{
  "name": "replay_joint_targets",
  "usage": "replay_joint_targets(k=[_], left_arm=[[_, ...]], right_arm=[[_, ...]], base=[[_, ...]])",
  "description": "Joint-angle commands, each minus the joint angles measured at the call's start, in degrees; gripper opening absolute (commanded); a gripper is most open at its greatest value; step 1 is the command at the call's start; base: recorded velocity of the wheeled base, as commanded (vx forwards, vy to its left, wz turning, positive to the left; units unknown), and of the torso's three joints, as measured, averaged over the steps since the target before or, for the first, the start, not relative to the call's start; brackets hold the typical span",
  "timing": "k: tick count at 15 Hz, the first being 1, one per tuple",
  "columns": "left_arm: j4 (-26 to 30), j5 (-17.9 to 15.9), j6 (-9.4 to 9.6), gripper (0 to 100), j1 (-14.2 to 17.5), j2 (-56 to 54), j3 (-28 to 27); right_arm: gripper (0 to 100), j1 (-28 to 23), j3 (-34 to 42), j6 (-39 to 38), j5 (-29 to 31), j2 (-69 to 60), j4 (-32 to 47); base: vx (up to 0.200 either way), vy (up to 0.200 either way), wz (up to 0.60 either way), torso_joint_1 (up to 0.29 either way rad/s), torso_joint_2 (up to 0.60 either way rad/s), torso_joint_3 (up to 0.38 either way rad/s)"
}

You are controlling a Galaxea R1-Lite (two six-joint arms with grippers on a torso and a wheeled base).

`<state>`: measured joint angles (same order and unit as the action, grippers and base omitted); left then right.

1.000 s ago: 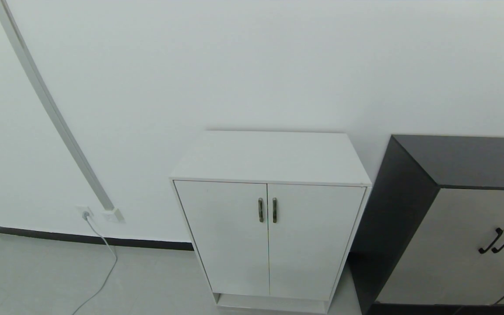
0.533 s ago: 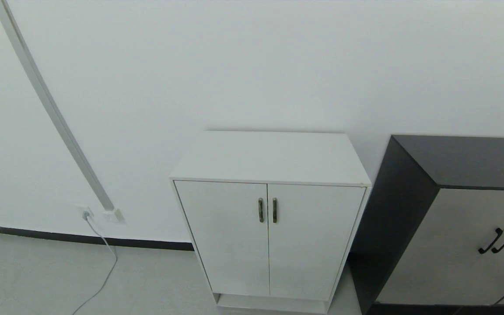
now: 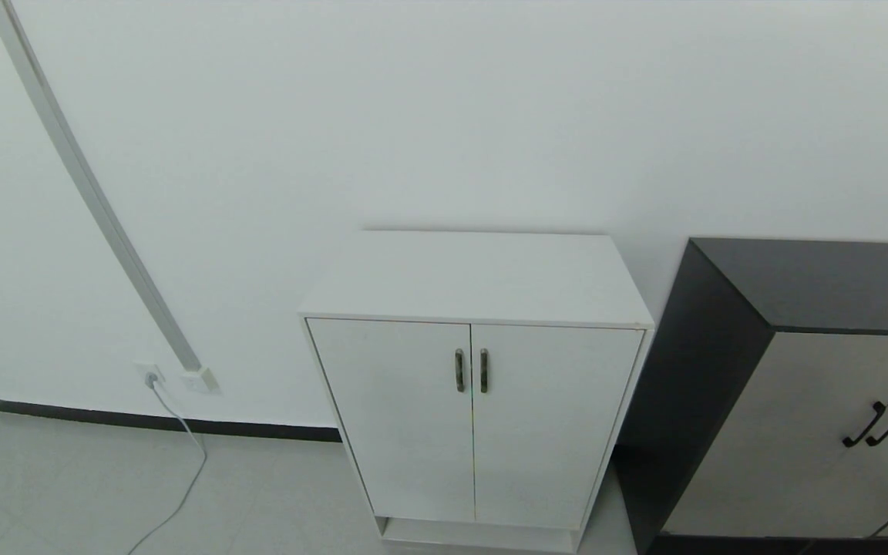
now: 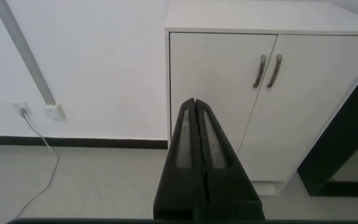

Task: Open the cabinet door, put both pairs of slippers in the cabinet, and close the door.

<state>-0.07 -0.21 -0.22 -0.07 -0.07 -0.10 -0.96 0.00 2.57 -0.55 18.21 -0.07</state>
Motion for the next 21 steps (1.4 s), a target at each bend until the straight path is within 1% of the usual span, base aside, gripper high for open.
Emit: replay_joint_targets(k=[1,6,12,21], left_arm=[[0.0,0.0,-0.04,0,0.0,0.1,0.0],[0.0,0.0,-0.04,0,0.0,0.1,0.0],[0.0,-0.1,0.04,0,0.0,0.1,0.0],[0.0,0.1,0.13,0,0.0,0.1,0.0]], right_arm=[[0,0.0,0.0,0.0,0.0,-4.9,0.0],[0,-0.1,0.0,-2.9,0.5,-10.0,0.0],[0,0.6,0.0,-2.9,0.5,-18.0,0.0],[0,0.7,0.0,-3.7,0.9,-18.2,0.0]], base=[[0.0,0.0,0.0,0.0,0.0,0.0],[0.0,0.0,0.0,0.0,0.0,0.0],[0.0,0.0,0.0,0.0,0.0,0.0],[0.0,0.0,0.0,0.0,0.0,0.0]])
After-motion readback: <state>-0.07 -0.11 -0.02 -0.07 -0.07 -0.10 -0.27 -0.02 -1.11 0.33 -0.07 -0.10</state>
